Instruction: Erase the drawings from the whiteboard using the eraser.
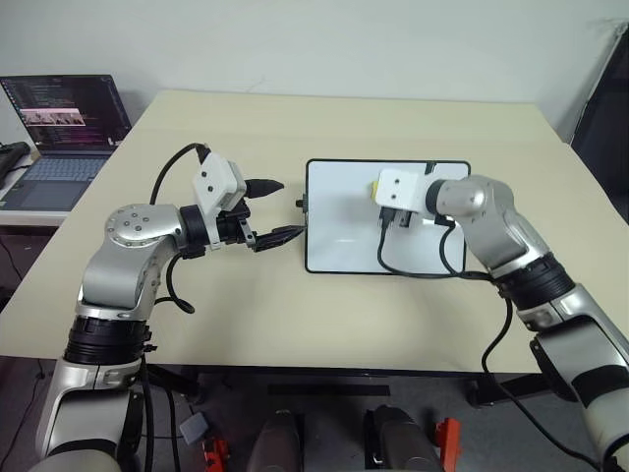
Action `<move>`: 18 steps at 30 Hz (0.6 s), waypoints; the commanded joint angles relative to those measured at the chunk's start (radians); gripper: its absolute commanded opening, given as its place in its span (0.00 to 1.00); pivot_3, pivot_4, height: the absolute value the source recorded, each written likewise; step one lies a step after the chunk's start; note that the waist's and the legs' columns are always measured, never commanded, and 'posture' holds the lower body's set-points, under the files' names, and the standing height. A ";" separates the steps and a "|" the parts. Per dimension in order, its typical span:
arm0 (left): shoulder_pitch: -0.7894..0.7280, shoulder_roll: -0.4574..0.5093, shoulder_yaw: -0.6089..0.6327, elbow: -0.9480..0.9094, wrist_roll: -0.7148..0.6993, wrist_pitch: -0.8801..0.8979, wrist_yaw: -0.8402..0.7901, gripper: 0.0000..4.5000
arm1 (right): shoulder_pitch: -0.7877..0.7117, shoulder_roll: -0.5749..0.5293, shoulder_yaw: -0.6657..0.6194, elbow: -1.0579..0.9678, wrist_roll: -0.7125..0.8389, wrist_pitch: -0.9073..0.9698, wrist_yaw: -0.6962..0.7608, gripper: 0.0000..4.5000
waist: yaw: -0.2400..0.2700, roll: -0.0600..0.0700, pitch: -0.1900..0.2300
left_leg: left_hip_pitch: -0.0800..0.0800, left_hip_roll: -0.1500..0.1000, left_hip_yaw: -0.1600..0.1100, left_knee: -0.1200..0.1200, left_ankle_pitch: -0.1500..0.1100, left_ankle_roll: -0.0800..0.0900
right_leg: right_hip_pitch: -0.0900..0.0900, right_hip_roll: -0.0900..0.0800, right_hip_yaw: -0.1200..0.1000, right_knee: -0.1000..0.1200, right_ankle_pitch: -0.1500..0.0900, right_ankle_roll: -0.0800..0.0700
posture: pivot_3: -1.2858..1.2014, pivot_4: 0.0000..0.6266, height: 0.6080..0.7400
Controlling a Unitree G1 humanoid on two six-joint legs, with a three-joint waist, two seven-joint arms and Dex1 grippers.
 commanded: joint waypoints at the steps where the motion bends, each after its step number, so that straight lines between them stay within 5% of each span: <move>1: -0.019 0.004 0.020 -0.021 -0.015 -0.005 0.001 1.00 | 0.066 -0.030 0.024 -0.004 -0.025 0.010 0.058 0.23 | -0.001 0.000 0.000 | 0.002 0.000 0.001 0.000 0.000 0.000 | 0.001 0.000 0.001 0.000 -0.001 0.001 | 0.52 0.24 1.00; 8: -0.028 0.003 0.014 -0.007 -0.010 -0.009 -0.005 1.00 | 0.063 -0.019 -0.015 -0.007 -0.036 0.018 0.031 0.23 | -0.001 0.000 0.000 | 0.009 0.001 0.000 0.000 0.000 0.001 | 0.009 0.001 0.000 -0.001 -0.002 0.002 | 0.52 0.24 1.00; 18: -0.032 0.001 0.012 -0.005 -0.008 -0.012 -0.006 1.00 | -0.096 0.037 -0.066 0.177 -0.098 0.050 -0.187 0.23 | -0.016 0.000 0.000 | 0.008 0.001 0.000 0.000 0.002 0.002 | 0.009 0.001 0.001 -0.001 0.000 0.002 | 0.52 0.24 1.00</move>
